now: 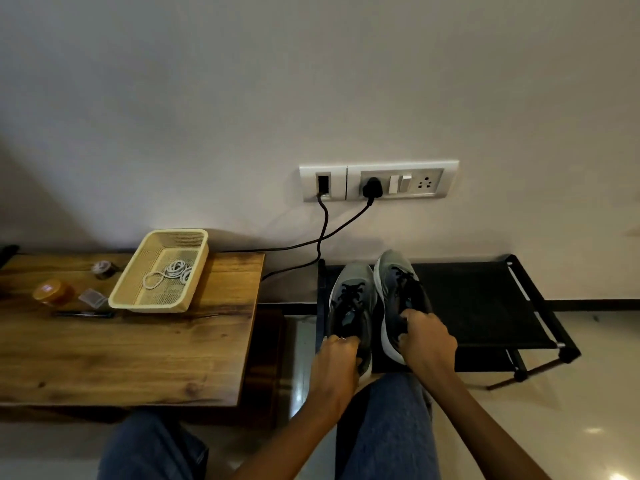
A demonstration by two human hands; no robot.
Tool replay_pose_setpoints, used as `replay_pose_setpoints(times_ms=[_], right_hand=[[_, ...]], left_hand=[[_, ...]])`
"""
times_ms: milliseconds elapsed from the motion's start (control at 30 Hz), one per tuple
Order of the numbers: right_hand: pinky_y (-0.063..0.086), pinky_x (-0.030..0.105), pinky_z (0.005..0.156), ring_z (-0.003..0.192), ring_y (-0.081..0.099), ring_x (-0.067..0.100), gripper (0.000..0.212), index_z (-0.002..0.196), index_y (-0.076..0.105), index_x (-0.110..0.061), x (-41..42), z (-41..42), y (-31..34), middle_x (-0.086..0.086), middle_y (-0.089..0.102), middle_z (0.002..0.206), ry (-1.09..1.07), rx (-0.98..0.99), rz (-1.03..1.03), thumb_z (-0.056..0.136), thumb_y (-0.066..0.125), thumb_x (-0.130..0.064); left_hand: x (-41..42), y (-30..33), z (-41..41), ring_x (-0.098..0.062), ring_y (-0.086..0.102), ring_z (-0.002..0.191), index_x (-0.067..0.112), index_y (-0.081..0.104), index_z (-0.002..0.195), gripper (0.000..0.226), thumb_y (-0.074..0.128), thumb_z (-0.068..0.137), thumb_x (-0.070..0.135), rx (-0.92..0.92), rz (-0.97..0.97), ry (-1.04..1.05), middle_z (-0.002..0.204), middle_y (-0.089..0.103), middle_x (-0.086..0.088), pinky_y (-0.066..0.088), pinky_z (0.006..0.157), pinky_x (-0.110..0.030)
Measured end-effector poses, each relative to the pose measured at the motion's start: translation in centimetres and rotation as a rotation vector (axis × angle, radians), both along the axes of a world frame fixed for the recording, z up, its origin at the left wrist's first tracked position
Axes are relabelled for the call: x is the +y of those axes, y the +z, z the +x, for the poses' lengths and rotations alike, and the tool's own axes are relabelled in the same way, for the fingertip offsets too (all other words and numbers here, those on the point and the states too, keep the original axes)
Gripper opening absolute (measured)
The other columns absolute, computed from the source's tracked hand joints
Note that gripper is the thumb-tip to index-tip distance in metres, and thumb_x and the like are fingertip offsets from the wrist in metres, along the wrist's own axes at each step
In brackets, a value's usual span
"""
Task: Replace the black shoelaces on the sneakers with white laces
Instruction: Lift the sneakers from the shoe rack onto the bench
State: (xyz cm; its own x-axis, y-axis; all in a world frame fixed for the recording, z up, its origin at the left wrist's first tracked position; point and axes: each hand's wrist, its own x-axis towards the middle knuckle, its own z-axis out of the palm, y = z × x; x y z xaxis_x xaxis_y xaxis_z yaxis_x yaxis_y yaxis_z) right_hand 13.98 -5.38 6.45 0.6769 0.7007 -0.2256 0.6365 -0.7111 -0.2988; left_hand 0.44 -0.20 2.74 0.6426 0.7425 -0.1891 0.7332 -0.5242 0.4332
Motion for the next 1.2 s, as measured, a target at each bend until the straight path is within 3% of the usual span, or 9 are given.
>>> replay_pose_setpoints(times_ms=[200, 333, 567, 667, 933, 1200], right_hand=[[0.044, 0.035, 0.078, 0.107, 0.057, 0.030, 0.027, 0.117, 0.059, -0.021, -1.0, -4.1, 4.0, 0.009, 0.060, 0.112, 0.047, -0.019, 0.049, 0.090, 0.059, -0.021], [0.036, 0.030, 0.072, 0.107, 0.057, 0.029, 0.027, 0.118, 0.059, -0.023, -1.3, -7.5, 5.6, 0.007, 0.061, 0.111, 0.103, -0.025, 0.094, 0.091, 0.060, -0.022], [0.035, 0.028, 0.066, 0.095, 0.058, 0.025, 0.014, 0.104, 0.060, -0.020, -1.2, -13.9, 7.3, -0.001, 0.047, 0.088, 0.252, -0.029, 0.196, 0.091, 0.059, -0.018], [0.036, 0.030, 0.067, 0.096, 0.057, 0.026, 0.010, 0.102, 0.058, -0.021, -0.8, -17.0, 7.5, 0.000, 0.047, 0.090, 0.328, -0.014, 0.220, 0.092, 0.058, -0.018], [0.036, 0.030, 0.064, 0.100, 0.054, 0.023, 0.007, 0.098, 0.057, -0.021, 1.1, -23.1, 6.8, -0.001, 0.053, 0.091, 0.488, -0.013, 0.272, 0.091, 0.056, -0.019], [0.041, 0.032, 0.068, 0.105, 0.052, 0.024, 0.019, 0.106, 0.057, -0.025, 3.0, -26.9, 4.3, 0.000, 0.053, 0.103, 0.473, 0.019, 0.207, 0.091, 0.051, -0.016]], left_hand=[[-1.7, 4.6, -4.4, -0.018, 0.057, 0.109, 0.019, 0.056, 0.124, 0.030, 0.052, 0.096, 0.027, -0.077, 0.046, 0.025, 0.119, 0.058, -0.003, 0.045, 0.084, -0.026], [-2.1, 6.1, -7.8, -0.021, 0.057, 0.110, 0.022, 0.056, 0.124, 0.028, 0.050, 0.097, 0.028, -0.094, 0.119, 0.084, 0.117, 0.059, -0.003, 0.048, 0.086, -0.033], [-2.2, 7.9, -15.2, -0.016, 0.054, 0.107, 0.024, 0.057, 0.123, 0.028, 0.052, 0.096, 0.029, -0.129, 0.201, 0.194, 0.113, 0.062, 0.001, 0.049, 0.087, -0.033], [-2.2, 8.5, -18.3, -0.014, 0.054, 0.106, 0.026, 0.056, 0.123, 0.028, 0.052, 0.096, 0.030, -0.129, 0.231, 0.250, 0.114, 0.061, 0.002, 0.047, 0.084, -0.028], [-2.0, 8.5, -24.5, -0.018, 0.055, 0.108, 0.029, 0.054, 0.124, 0.029, 0.050, 0.096, 0.029, -0.076, 0.213, 0.453, 0.114, 0.060, 0.002, 0.049, 0.084, -0.034], [-0.6, 7.0, -28.7, -0.016, 0.056, 0.104, 0.031, 0.055, 0.124, 0.029, 0.050, 0.097, 0.036, -0.081, 0.175, 0.623, 0.111, 0.059, 0.002, 0.047, 0.081, -0.029]])
